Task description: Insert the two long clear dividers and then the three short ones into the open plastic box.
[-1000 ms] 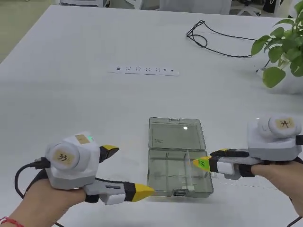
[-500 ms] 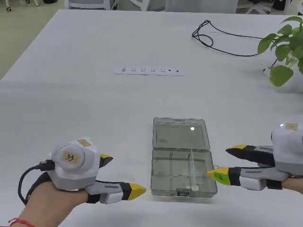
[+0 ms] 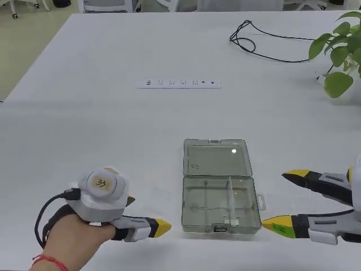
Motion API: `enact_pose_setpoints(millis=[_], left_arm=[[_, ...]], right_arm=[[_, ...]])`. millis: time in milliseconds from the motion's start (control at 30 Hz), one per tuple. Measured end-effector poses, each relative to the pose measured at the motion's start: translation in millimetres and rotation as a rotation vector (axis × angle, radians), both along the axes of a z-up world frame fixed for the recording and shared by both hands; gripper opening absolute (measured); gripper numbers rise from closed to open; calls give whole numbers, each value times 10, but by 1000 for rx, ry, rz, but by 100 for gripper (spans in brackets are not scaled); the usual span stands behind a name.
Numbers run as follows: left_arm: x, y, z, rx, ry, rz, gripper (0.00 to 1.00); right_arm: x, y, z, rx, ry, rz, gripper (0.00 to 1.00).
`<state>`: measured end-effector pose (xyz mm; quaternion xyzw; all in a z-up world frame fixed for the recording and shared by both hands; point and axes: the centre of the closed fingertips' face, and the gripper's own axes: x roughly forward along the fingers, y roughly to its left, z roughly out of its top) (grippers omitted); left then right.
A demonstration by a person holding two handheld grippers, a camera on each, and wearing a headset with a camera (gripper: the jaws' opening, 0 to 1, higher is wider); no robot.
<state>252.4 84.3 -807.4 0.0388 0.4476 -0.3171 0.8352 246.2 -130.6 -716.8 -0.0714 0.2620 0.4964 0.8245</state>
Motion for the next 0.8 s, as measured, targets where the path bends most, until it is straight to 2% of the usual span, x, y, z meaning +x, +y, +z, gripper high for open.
enact_pose_setpoints(millis=[233,333,433,467,633,700,800], left_arm=[[-21,63,-158,73,50,31,63],[-26,63,-202,93,68,40,60],[-22,53,-233,111,69,38,58],[-37,74,-275,140,81,29,56],[-19,90,-334,173,86,34,54],[-34,111,-360,207,92,21,53],[-36,123,-395,233,94,16,50]], right_arm=[[-47,-193,-110,-28,-23,17,80],[-61,-260,-117,-24,-28,9,80],[-77,-300,-128,-21,-29,3,80],[-89,-327,-144,-24,-27,-1,80],[-110,-379,-149,-16,-29,-15,79],[-115,-395,-152,-15,-32,-19,79],[-121,-414,-153,-9,-34,-26,79]])
